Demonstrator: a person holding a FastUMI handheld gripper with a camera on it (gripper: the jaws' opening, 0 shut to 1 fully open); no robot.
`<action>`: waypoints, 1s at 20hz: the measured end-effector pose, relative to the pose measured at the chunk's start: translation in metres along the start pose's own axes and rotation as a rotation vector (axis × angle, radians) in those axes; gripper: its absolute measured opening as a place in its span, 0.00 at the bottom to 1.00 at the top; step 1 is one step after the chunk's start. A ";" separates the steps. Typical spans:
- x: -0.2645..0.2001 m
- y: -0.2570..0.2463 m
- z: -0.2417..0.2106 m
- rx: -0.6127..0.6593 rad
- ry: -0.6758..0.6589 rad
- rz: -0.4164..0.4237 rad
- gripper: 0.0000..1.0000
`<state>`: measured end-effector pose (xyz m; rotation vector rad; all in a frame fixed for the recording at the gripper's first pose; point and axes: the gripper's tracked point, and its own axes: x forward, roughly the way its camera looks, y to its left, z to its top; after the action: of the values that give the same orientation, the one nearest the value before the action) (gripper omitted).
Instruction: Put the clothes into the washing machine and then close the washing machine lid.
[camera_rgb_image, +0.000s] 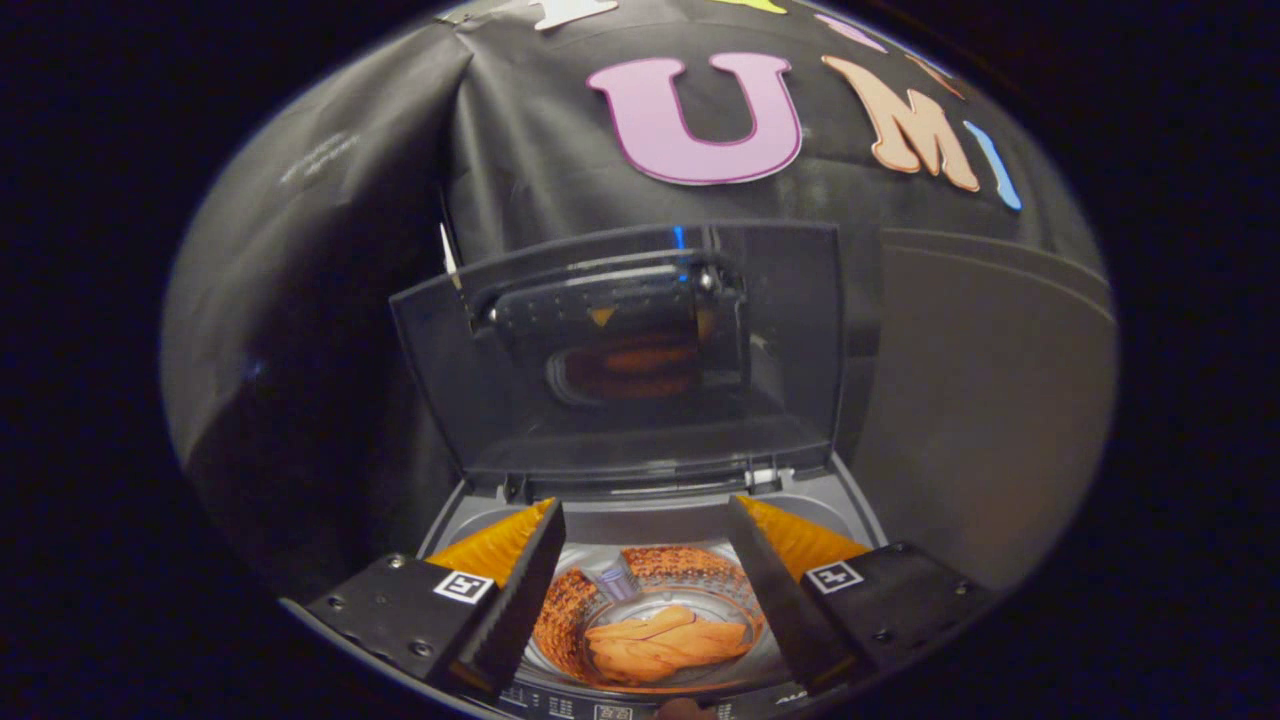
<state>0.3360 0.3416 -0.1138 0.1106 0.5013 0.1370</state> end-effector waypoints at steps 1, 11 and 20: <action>-0.002 0.002 0.012 0.001 -0.018 0.007 0.98; -0.011 0.006 0.130 -0.008 -0.147 0.022 0.97; 0.020 0.022 0.215 0.019 -0.281 0.062 0.97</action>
<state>0.4550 0.3511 0.0671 0.1612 0.2189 0.1745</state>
